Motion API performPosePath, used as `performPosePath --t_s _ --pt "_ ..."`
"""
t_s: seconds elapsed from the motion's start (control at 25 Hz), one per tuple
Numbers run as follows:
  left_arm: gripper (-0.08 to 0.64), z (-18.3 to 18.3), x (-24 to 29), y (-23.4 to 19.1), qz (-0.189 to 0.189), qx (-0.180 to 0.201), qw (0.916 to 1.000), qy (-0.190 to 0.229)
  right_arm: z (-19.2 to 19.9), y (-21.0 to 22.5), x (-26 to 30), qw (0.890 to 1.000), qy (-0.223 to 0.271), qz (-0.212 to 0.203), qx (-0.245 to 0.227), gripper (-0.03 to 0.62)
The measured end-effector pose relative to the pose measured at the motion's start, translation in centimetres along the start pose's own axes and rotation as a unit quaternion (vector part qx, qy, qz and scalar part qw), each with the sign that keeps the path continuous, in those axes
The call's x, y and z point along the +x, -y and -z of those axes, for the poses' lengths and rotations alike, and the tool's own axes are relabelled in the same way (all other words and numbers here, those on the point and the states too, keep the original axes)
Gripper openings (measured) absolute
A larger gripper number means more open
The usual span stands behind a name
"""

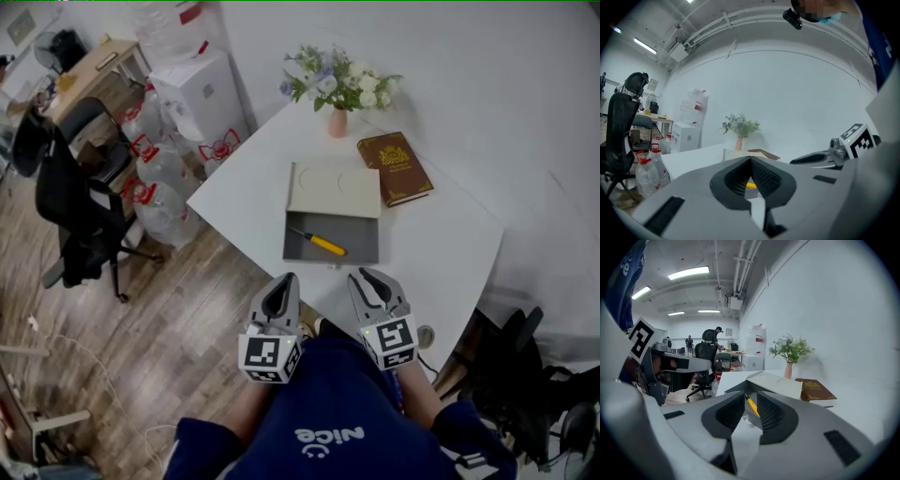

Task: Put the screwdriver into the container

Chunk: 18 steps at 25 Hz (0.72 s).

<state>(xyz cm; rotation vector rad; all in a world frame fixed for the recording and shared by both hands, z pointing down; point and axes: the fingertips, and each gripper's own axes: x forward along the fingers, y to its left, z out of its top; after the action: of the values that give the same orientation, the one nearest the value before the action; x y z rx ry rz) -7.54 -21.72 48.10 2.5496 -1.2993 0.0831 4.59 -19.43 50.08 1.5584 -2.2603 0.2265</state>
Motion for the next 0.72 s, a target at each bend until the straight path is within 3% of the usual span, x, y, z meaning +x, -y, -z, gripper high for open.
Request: performPosePath --t_s 0.28,0.72 --pt "0.015 -0.06 -0.26 0.28 0.006 0.004 1.0 0.003 -0.03 -0.08 -0.4 1.0 0.004 0.01 0.011 0.023" --pt "0.015 -0.1 -0.54 0.42 0.008 0.016 0.9998 0.005 -0.83 0.03 -0.69 1.0 0.021 0.021 0.006 0.021"
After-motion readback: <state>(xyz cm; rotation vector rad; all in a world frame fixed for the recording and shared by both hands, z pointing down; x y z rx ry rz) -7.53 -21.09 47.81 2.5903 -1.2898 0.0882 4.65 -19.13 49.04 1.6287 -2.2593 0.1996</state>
